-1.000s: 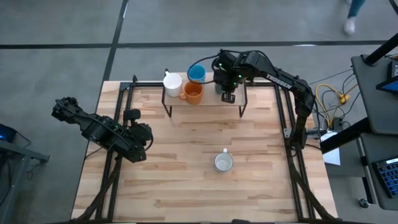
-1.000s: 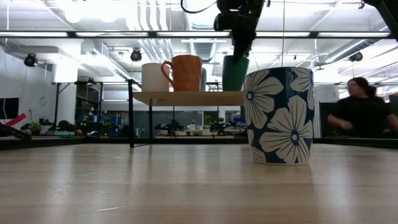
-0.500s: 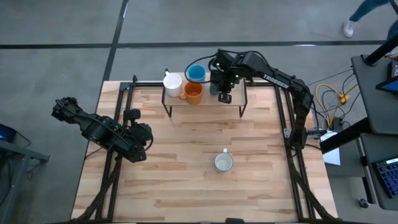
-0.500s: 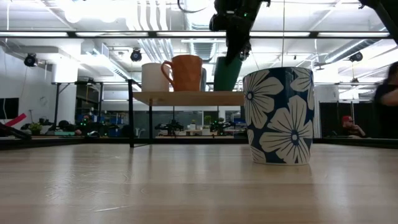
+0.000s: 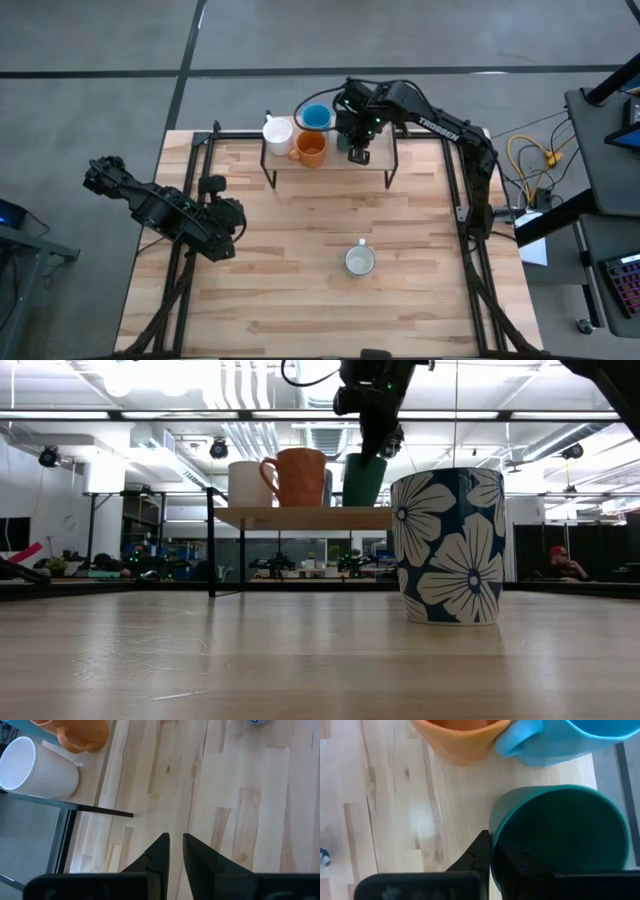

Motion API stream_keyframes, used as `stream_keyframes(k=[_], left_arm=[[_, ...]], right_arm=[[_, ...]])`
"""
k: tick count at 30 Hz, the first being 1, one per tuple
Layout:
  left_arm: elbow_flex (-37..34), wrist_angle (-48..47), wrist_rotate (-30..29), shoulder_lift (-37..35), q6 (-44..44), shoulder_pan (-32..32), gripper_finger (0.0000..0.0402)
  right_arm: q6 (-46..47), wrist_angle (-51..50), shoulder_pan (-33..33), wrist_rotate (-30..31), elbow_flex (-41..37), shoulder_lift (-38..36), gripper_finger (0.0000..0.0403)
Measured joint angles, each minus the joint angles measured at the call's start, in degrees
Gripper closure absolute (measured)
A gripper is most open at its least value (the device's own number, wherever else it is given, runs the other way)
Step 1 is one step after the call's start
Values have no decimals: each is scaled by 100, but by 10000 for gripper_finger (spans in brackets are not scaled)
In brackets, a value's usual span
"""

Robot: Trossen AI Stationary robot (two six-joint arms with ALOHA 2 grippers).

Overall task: Stack small to large cups/mugs on shelf
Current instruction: Put the dark green cup on the shelf, then put the white patterned mug on the shelf

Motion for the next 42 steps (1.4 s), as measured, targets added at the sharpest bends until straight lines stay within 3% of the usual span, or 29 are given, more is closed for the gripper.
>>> stream_keyframes(k=[6,24,36,39,42], left_arm=[[0,1,0,0,113,1,363],[-7,10,0,0,96,1,363],[-243,43,-113,0,117,1,363],[-499,421,-170,-13,388,3,363],[-827,1280,229,-98,1110,15,363]], right_arm=[[2,-165,9,-21,161,2,382],[103,221,-4,66,178,4,275],[575,-13,39,33,1362,-119,245],[902,-124,167,-131,1232,-508,241],[1194,-469,417,-155,1234,-866,236]])
